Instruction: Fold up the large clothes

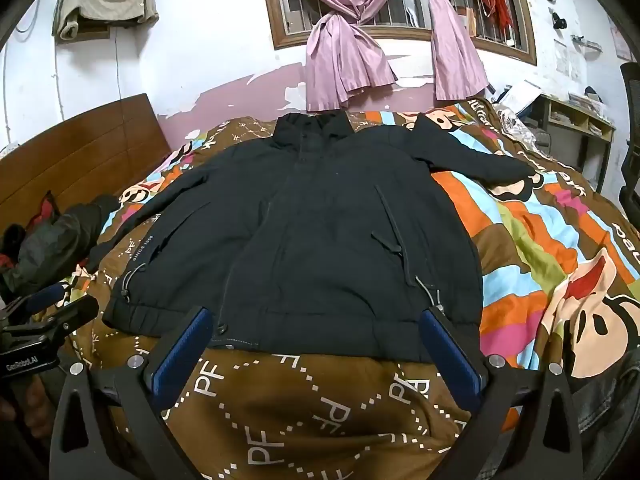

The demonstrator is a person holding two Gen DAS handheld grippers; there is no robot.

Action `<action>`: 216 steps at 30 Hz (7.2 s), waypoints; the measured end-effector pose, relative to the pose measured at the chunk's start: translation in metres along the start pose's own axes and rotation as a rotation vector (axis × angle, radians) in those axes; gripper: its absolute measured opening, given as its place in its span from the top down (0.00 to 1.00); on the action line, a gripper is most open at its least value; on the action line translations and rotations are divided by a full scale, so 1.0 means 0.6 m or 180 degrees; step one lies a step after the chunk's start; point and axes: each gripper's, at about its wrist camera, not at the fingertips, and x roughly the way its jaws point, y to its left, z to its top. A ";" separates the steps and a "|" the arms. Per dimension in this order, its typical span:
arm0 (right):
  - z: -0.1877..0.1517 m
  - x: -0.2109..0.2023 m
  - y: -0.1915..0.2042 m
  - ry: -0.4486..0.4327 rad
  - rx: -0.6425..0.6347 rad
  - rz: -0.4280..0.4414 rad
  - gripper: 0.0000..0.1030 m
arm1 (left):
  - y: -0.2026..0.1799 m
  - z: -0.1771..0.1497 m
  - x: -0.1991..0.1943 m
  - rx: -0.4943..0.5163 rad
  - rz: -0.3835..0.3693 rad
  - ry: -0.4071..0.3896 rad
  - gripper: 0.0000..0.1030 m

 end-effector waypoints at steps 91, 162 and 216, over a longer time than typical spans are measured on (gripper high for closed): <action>-0.003 0.003 -0.004 0.0039 0.0016 -0.0004 0.00 | -0.006 -0.008 0.003 -0.0041 -0.0033 0.0020 0.02; 0.381 0.446 -0.614 0.0214 0.2059 -0.0949 0.00 | -0.126 0.452 0.578 0.0526 -0.0607 0.0272 0.02; 0.338 0.490 0.042 -0.0146 -0.2686 0.0368 0.94 | 0.172 0.444 0.488 -0.1178 -0.1317 0.0045 0.02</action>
